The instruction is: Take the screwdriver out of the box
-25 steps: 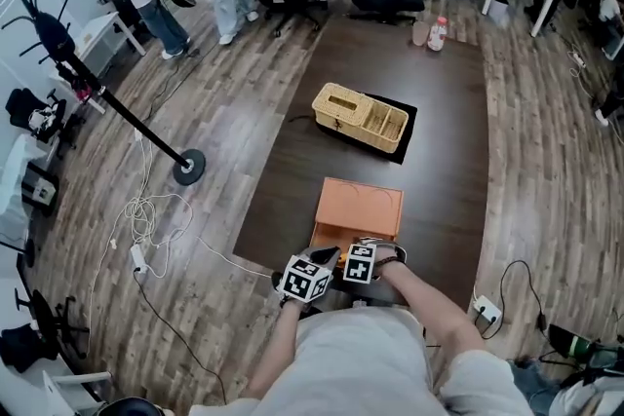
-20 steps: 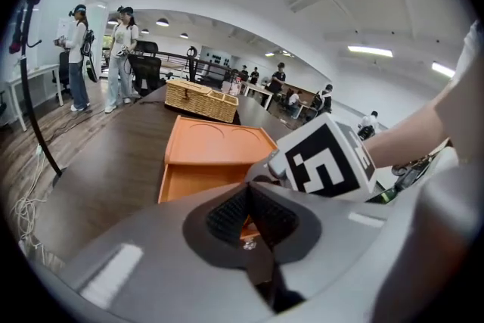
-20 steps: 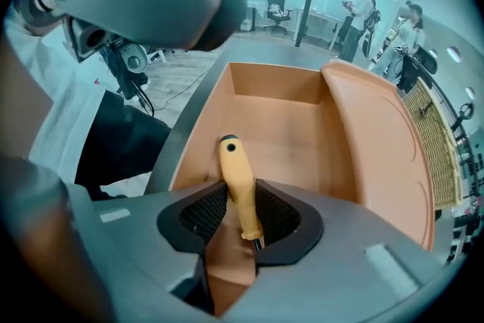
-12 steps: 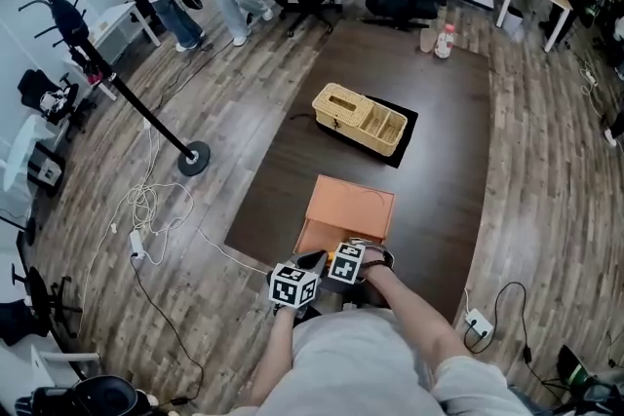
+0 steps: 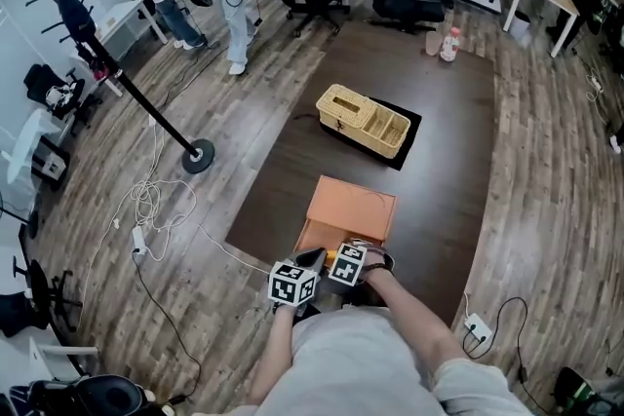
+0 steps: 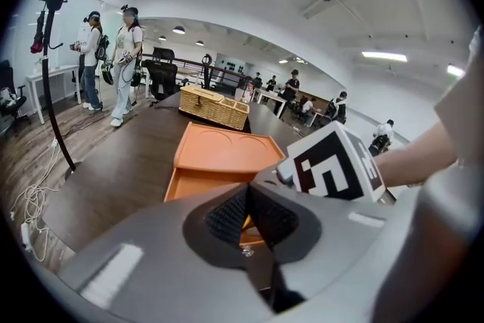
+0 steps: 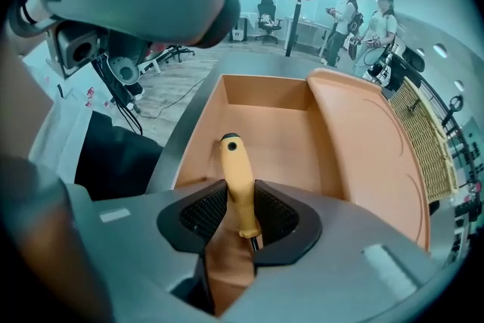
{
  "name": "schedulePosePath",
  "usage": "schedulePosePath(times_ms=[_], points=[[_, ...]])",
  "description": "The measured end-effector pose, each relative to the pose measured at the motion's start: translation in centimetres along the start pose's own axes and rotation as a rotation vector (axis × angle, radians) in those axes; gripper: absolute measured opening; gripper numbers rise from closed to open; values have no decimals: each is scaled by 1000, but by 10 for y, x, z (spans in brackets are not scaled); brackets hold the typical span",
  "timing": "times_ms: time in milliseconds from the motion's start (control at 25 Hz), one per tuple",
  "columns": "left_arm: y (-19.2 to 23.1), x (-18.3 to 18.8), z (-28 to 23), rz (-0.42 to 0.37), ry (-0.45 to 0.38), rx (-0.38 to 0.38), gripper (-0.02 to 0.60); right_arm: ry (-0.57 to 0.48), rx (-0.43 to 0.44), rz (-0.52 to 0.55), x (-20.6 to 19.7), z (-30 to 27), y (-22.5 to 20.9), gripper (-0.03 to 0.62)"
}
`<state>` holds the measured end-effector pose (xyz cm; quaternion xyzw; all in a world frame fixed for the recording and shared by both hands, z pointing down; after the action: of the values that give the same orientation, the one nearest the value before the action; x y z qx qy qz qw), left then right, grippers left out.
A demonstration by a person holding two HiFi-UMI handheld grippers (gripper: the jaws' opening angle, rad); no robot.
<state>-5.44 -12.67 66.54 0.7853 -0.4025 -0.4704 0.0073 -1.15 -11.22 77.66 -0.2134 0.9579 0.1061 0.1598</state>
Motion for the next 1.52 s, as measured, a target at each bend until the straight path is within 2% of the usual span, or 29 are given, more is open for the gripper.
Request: schedulePosePath(times_ms=[240,400,880,1520], points=[[-2,1,4,1,5,5,54,-22,-6,-6,6,7,5,105],[-12,5,-2,-3,2,4,54,-37,-17,-36,-6,19,0,101],[13,0,-7,18,11,36,54,-82,-34,-100,2,13,-14,100],[19,-8,7,36,-1,56,54,-141,-97,-165,11,27,-19,98]])
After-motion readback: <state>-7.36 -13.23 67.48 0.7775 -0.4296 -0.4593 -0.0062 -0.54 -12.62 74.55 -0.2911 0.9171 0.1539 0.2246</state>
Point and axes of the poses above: the fingertips, and each gripper's own axes: z backward along the fingers, y to its left, x out of its top, the point moved 2 cm from there along z, backward along the fingers, and after that the axes turned 9 degrees about -x, right-handed, at the moved point
